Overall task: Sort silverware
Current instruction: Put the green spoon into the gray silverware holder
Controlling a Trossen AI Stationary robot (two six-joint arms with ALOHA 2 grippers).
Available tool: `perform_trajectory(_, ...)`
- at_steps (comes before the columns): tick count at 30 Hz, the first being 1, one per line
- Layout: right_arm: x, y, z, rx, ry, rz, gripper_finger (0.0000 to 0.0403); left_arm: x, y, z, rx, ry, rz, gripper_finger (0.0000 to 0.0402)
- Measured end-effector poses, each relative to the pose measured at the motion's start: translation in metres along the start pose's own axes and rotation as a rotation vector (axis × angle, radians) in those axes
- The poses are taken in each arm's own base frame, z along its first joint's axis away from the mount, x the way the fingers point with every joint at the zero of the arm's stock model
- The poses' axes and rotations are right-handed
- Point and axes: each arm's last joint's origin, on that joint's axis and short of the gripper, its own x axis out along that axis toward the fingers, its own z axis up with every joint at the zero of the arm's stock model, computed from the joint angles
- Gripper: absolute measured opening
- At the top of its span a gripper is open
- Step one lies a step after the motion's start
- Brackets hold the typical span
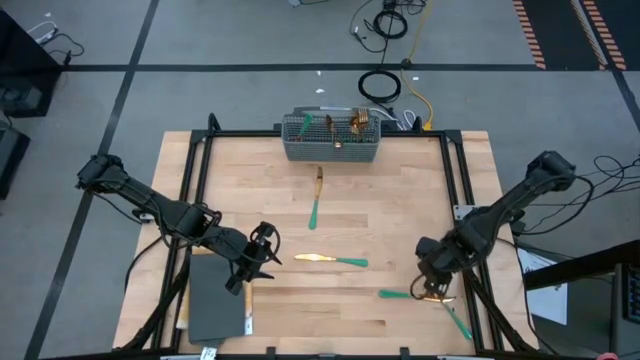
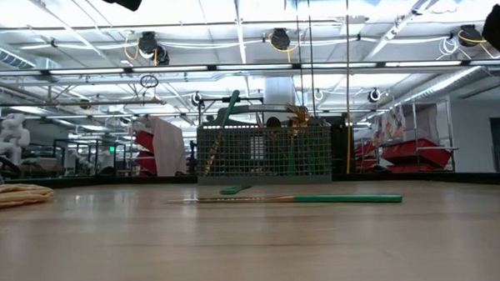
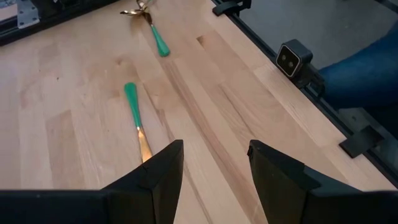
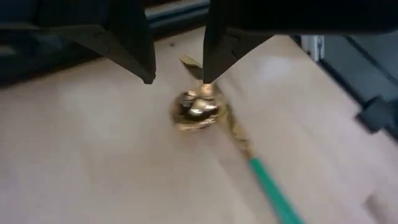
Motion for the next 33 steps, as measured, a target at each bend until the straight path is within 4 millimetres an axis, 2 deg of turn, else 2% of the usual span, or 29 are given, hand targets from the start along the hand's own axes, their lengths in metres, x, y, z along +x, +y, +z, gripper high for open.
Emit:
perform_trajectory(9,0.018,0.008,-0.006,-0.161,-0.084,-0.059,0.0129,0.0,0.0,-0.001,-0.001,0.007,0.0,0.019)
perform_trajectory(16,0.033,0.007,-0.006,-0.19,-0.076,-0.136,0.0171,0.0,0.0,-0.001,-0.027,0.006,0.0,0.019)
perform_trajectory(22,0.045,0.007,-0.005,-0.195,-0.074,-0.127,0.0201,0.0,0.0,-0.001,-0.027,0.006,0.0,0.019)
perform_trajectory(33,0.059,0.003,-0.003,-0.201,-0.09,-0.075,0.0197,0.0,0.0,-0.001,-0.027,0.006,0.0,0.019)
